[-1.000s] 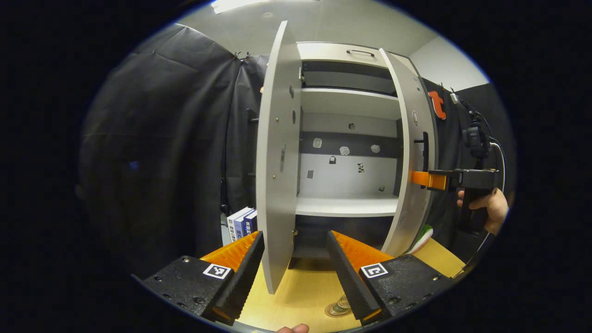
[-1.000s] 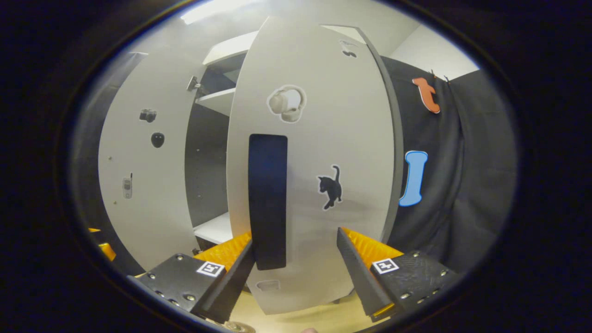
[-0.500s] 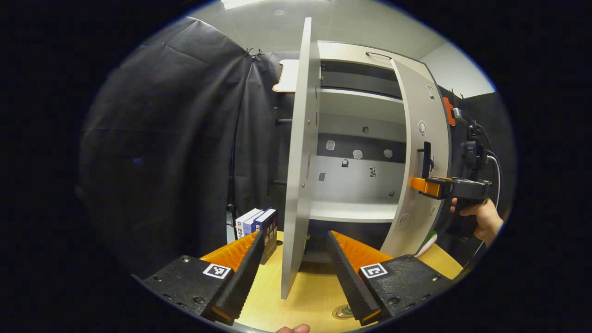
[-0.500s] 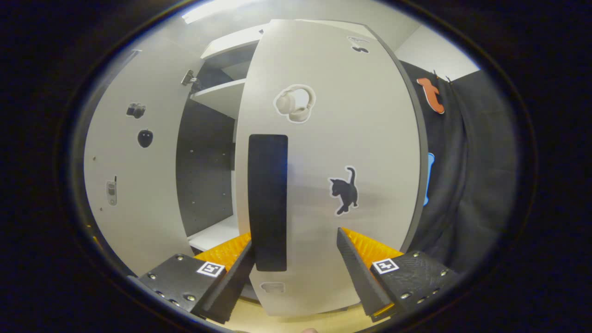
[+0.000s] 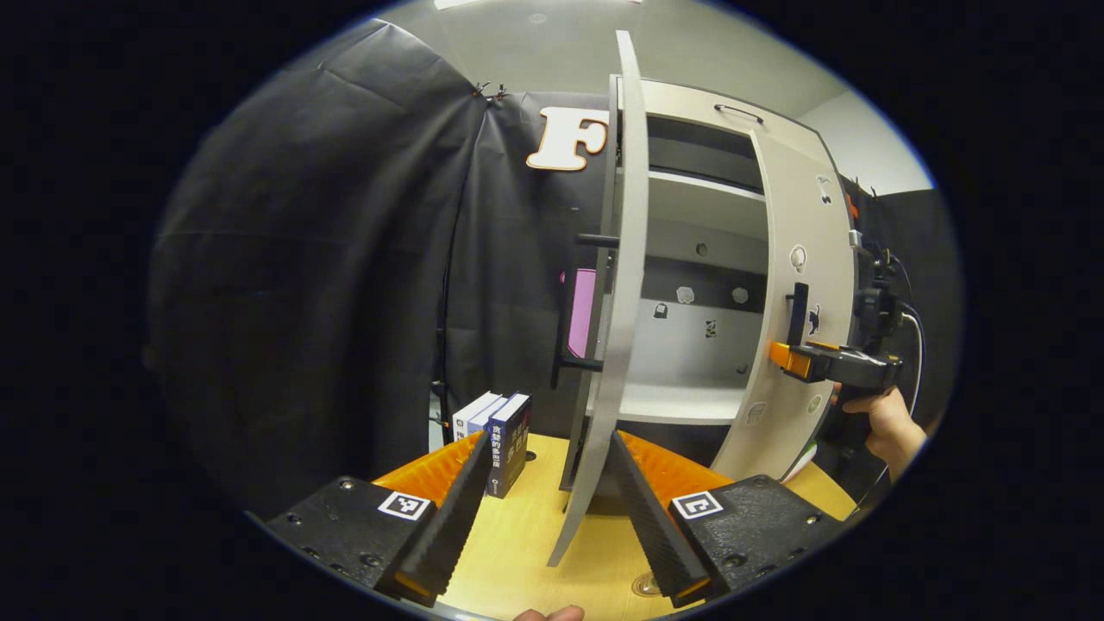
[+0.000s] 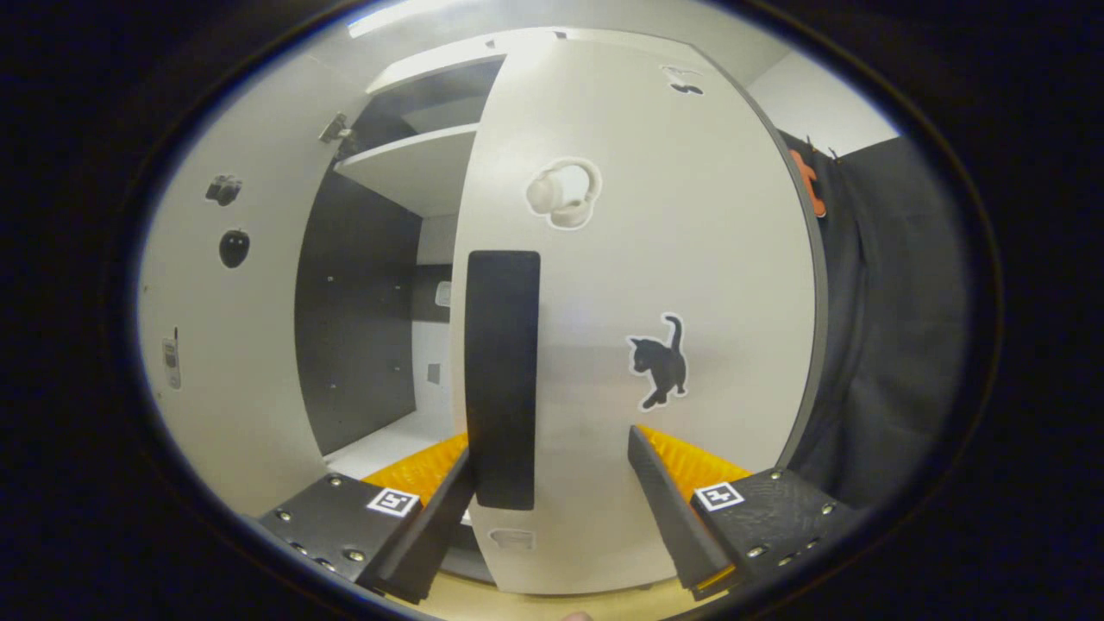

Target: Grasp the bottle in the cabinet with the left hand and place it on the coaster, then close the right door with the right hand and the left door with the left hand.

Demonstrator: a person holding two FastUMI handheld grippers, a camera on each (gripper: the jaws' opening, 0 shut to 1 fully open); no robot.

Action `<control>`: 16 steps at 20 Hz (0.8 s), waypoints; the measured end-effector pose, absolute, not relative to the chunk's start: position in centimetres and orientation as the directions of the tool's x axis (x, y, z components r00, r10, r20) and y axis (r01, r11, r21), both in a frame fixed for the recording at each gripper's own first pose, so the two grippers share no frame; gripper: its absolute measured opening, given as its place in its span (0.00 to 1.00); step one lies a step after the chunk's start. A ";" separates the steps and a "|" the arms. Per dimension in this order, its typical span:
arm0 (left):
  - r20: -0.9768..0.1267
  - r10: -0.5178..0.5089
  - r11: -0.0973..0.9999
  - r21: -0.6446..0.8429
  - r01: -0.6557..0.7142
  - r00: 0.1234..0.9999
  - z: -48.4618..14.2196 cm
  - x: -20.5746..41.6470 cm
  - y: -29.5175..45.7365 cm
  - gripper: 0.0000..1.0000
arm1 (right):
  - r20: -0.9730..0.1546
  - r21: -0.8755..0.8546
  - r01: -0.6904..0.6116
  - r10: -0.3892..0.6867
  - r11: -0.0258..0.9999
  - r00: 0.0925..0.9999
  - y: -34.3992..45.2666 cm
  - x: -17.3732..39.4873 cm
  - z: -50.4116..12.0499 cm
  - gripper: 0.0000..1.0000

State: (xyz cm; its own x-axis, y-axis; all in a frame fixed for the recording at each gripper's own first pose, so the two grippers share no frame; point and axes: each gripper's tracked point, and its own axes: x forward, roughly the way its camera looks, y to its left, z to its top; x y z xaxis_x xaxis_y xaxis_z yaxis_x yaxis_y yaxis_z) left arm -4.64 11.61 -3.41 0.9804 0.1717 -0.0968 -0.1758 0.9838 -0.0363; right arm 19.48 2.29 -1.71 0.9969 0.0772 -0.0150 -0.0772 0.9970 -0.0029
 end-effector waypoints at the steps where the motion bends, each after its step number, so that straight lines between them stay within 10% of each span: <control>1: -0.091 0.174 0.984 -0.034 -0.177 0.981 -2.9 -4.6 12.2 0.86 | -0.014 -0.003 -0.068 0.068 0.998 0.998 2.3 19.6 -1.7 0.97; 16: -0.058 0.017 1.000 0.026 -0.015 0.998 0.5 -0.8 13.5 0.90 | -0.024 -0.017 -0.075 0.075 0.997 0.997 2.6 15.2 -1.6 1.00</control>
State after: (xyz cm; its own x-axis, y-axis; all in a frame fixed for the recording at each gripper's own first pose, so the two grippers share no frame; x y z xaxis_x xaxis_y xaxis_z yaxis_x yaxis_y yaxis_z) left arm -0.80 13.49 0.54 0.9982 0.0165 -0.0577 -0.0151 0.9996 0.0258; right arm 15.24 2.56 -1.59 0.9969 0.0745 -0.0237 -0.0749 0.9970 -0.0168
